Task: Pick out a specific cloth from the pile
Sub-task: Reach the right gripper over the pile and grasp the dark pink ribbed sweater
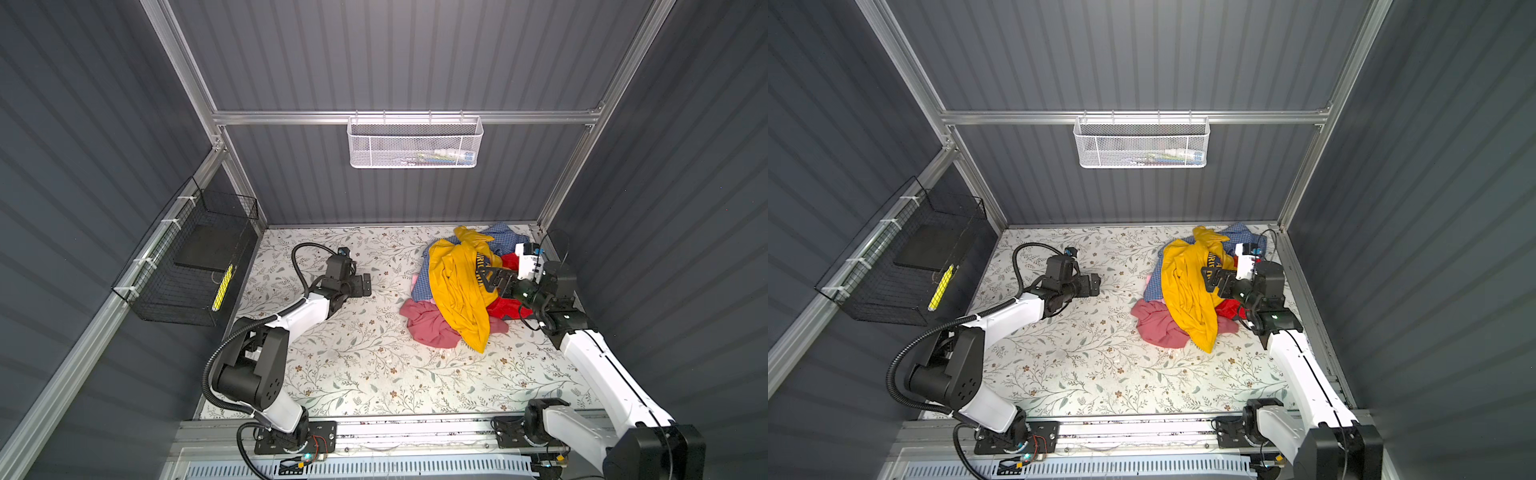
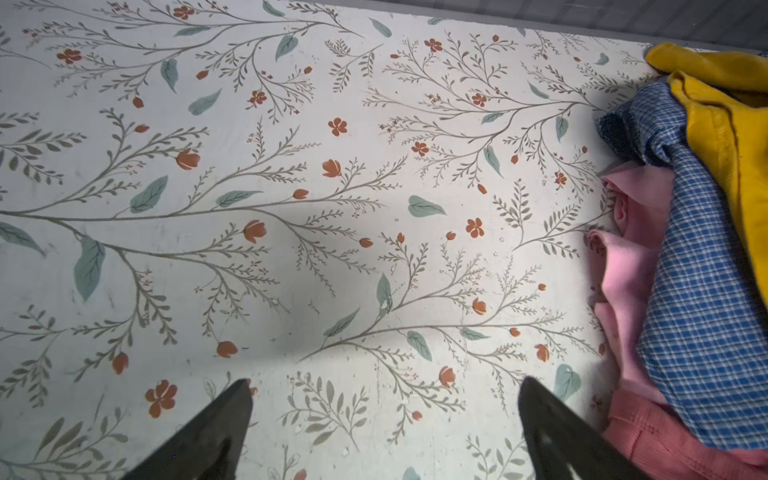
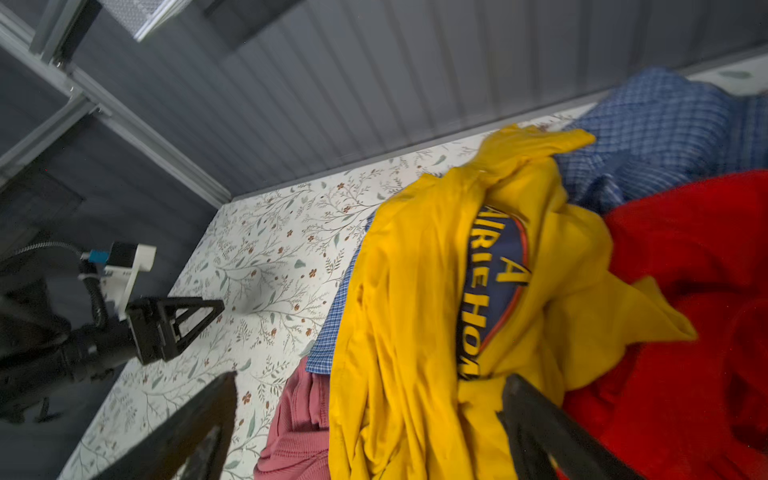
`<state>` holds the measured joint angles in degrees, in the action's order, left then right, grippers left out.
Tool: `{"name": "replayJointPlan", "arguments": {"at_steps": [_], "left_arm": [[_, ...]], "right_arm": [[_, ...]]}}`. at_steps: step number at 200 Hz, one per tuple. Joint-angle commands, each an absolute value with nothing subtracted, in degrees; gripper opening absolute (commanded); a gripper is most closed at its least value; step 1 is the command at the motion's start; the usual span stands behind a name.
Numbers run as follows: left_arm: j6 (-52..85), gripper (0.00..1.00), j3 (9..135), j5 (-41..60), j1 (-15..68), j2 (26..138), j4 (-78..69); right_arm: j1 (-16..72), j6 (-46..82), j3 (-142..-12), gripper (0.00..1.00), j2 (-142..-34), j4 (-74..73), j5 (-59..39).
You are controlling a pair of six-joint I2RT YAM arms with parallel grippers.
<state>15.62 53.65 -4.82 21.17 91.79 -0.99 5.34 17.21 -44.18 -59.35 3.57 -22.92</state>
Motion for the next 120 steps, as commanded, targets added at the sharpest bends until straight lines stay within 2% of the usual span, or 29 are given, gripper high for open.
{"name": "replayJointPlan", "arguments": {"at_steps": [1, 54, 120], "left_arm": [[16.44, 1.00, 56.38, -1.92, 21.08, 93.32, 0.25], [16.79, 1.00, 56.02, -3.32, 21.45, 93.54, 0.43], [17.36, 1.00, 54.86, -5.94, 21.45, 92.65, 0.70]], "right_arm": [[9.62, 8.06, -49.01, 0.97, -60.55, 13.99, -17.64], [25.35, -5.16, -59.41, 0.92, -69.18, 30.41, -5.55], [40.79, -15.40, -70.27, 0.83, -84.18, 45.36, 1.89]]}}
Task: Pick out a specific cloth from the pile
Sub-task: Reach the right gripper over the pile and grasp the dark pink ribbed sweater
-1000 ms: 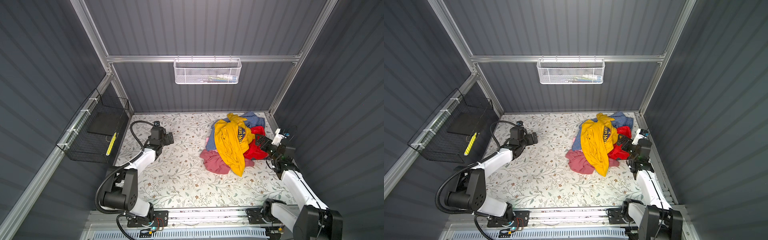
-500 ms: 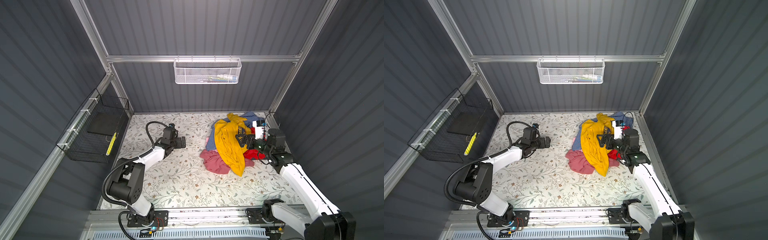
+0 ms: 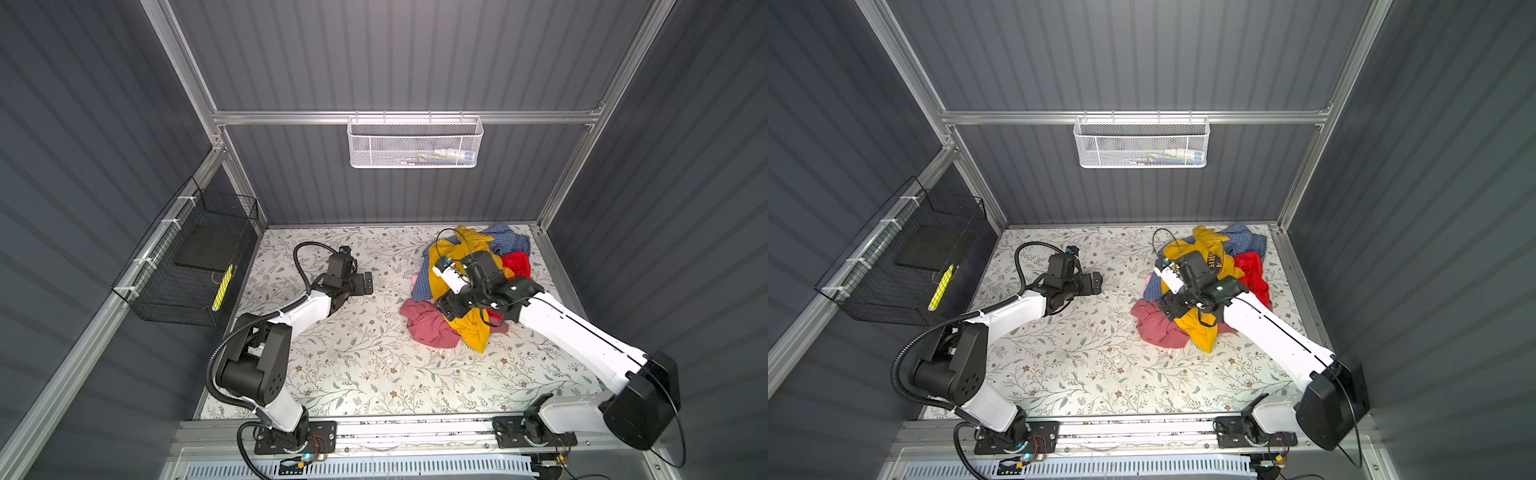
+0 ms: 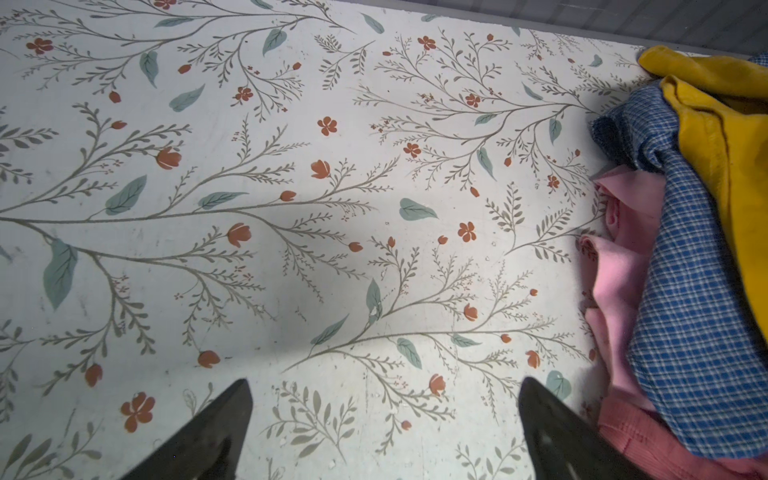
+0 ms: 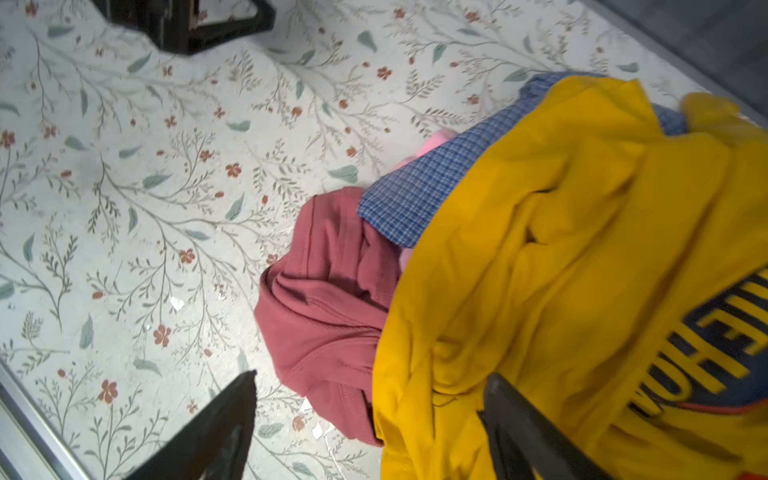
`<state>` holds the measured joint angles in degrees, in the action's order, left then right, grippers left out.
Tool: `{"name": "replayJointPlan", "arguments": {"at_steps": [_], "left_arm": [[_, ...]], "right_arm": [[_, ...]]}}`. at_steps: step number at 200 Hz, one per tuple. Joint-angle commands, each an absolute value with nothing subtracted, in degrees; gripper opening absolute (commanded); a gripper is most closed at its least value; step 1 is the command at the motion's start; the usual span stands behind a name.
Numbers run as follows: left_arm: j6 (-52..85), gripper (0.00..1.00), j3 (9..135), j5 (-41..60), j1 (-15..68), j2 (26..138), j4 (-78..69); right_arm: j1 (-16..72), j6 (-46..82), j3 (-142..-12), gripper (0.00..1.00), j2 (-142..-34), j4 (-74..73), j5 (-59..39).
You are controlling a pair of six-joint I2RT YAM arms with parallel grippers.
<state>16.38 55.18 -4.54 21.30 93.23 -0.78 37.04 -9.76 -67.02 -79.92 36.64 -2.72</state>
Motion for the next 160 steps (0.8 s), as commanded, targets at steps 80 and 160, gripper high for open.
{"name": "replayJointPlan", "arguments": {"at_steps": [80, 160], "left_arm": [[18.02, 1.00, 53.36, -8.04, 21.45, 91.62, 0.53], [18.02, 1.00, 51.99, -9.18, 21.45, 90.88, 0.79]], "right_arm": [[45.75, -18.96, -76.87, 0.78, -95.05, 49.64, 3.52], [47.91, -21.60, -81.60, 0.71, -103.11, 52.72, 7.02]]}}
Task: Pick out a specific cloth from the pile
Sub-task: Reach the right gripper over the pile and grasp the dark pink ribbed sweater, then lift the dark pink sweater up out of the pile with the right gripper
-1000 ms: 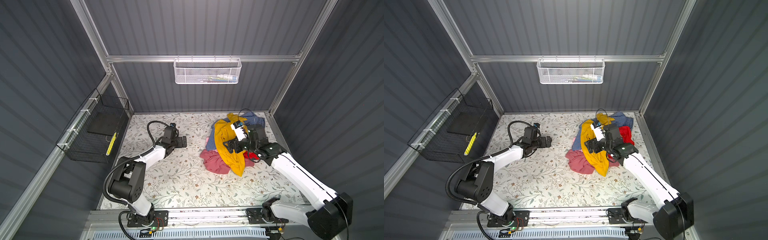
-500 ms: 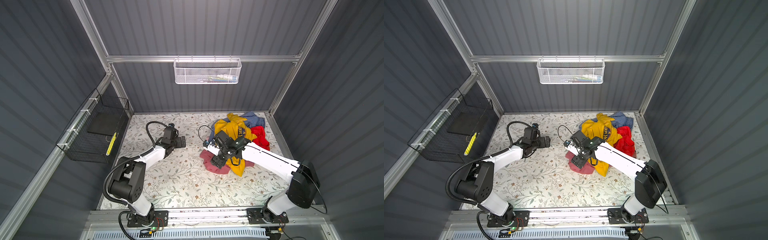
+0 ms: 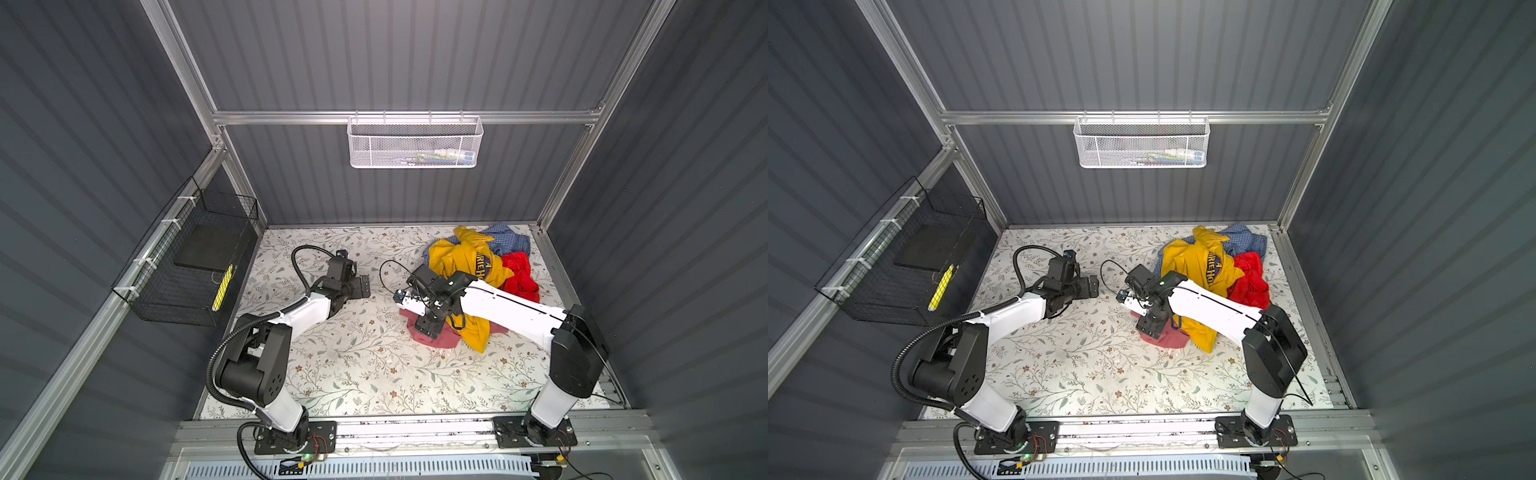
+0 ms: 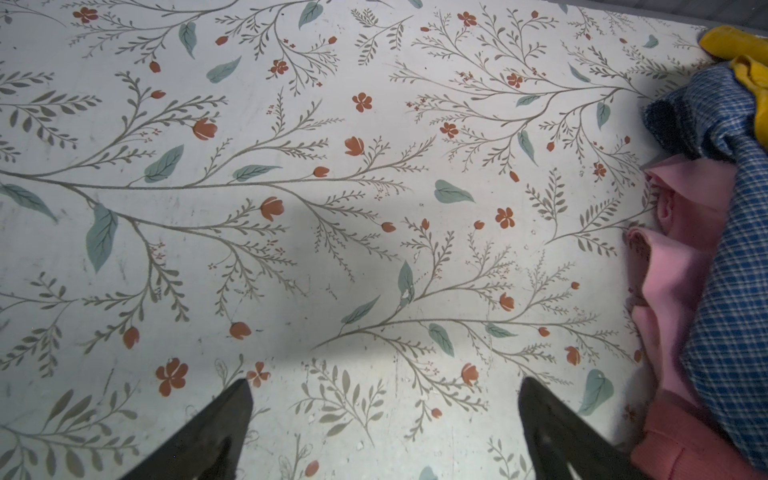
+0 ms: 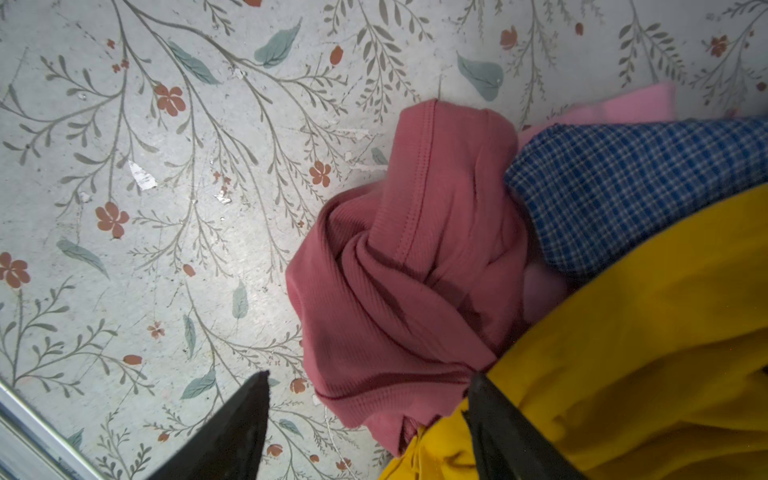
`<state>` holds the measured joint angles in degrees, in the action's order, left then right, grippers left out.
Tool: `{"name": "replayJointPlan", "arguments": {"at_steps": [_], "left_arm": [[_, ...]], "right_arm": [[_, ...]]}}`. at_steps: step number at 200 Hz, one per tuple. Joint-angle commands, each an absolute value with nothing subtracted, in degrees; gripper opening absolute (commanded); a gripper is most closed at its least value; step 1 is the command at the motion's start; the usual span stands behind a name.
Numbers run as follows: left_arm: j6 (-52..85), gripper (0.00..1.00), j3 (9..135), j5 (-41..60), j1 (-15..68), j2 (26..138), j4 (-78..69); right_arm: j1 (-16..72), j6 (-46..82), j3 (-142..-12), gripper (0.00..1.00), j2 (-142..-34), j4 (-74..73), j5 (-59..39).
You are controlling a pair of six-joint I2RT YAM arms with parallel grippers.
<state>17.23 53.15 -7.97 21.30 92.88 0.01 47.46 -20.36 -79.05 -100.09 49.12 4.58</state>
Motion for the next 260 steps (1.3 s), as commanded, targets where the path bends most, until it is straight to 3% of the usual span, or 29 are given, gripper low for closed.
{"name": "replayJointPlan", "arguments": {"at_steps": [1, 50, 70, 110, 154, 260], "left_arm": [[18.02, 1.00, 51.92, -9.20, 21.45, 90.88, 0.79], [17.76, 1.00, 51.43, -9.88, 21.45, 90.53, 1.20], [17.67, 1.00, 51.47, -10.02, 21.46, 90.46, 1.30], [17.40, 1.00, 51.68, -10.48, 21.45, 90.41, 1.76], [17.31, 1.00, 51.37, -11.41, 21.45, 89.75, 2.09], [17.00, 1.00, 51.23, -11.52, 21.45, 88.75, 2.32]], "right_arm": [[47.95, -21.61, -81.71, 0.70, -103.23, 52.81, 7.02], [47.99, -20.78, -82.62, 0.59, -107.31, 53.86, 9.12], [48.07, -20.46, -82.62, 0.48, -108.42, 54.09, 9.04], [48.01, -19.36, -81.94, 0.16, -106.74, 51.26, 6.99], [47.73, -18.05, -79.74, 0.00, -99.30, 46.13, 0.71], [37.48, -10.30, -68.01, 0.00, -74.01, 32.92, -12.33]]}}
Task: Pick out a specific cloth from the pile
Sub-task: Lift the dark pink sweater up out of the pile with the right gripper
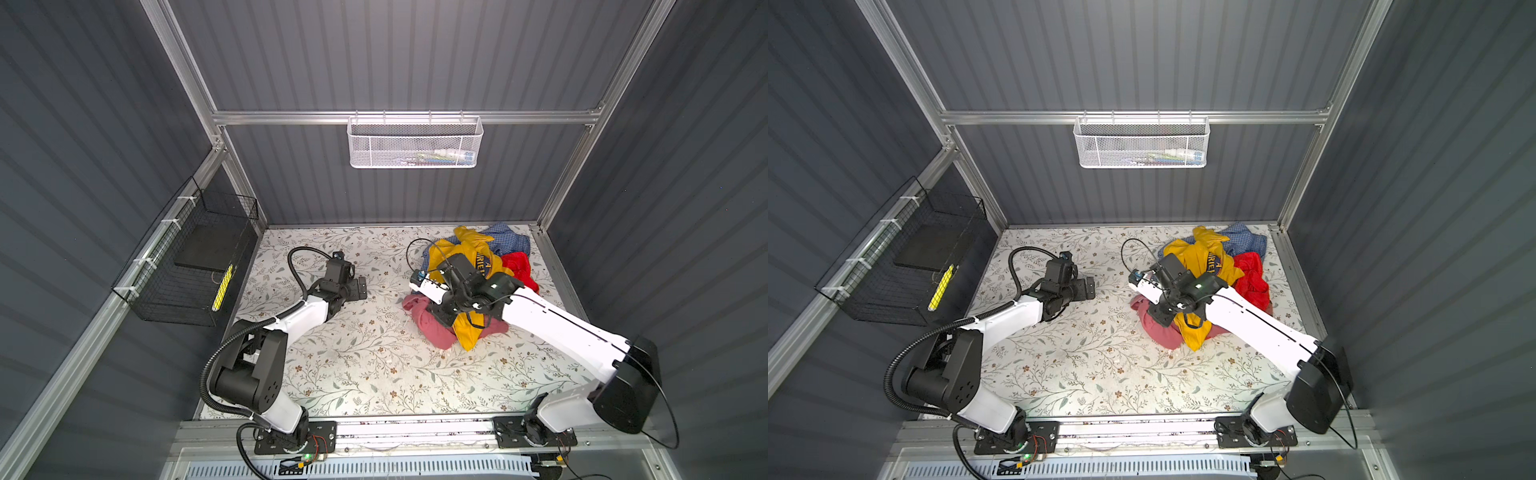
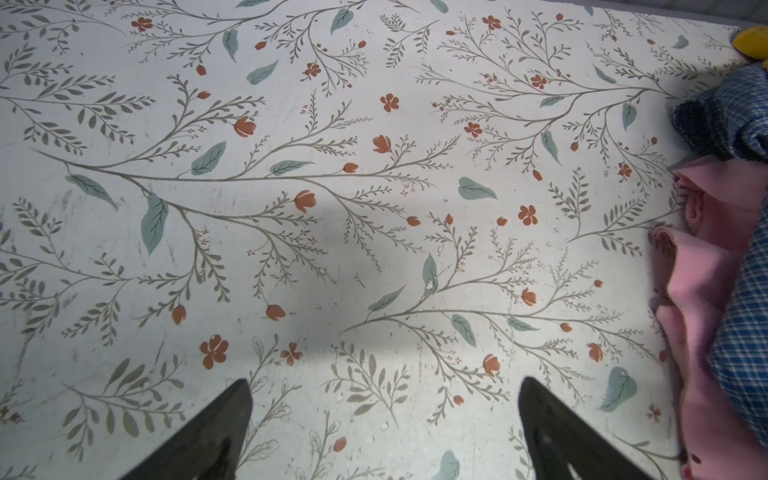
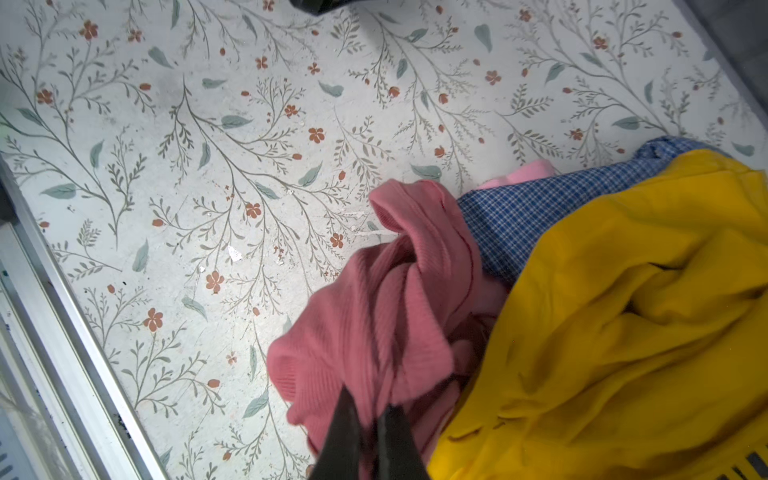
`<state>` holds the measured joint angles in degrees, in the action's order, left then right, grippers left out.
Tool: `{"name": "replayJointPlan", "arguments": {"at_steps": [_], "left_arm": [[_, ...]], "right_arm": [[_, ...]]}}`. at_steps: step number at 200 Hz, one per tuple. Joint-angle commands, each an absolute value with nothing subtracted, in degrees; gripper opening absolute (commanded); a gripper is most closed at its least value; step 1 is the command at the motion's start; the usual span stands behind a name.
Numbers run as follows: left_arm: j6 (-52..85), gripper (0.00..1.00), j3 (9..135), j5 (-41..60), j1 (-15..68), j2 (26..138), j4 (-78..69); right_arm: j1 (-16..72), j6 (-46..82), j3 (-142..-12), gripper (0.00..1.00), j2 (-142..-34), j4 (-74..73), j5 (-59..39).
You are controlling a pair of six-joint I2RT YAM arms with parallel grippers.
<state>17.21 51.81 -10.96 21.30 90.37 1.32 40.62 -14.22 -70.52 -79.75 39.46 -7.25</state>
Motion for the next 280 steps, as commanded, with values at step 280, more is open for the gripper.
{"name": "replayJointPlan", "arguments": {"at_steps": [280], "left_arm": [[16.68, 1.00, 47.50, -13.15, 21.36, 83.49, -1.54]], "right_arm": [[20.78, 37.42, -68.79, 0.00, -71.60, -21.43, -38.56]]}}
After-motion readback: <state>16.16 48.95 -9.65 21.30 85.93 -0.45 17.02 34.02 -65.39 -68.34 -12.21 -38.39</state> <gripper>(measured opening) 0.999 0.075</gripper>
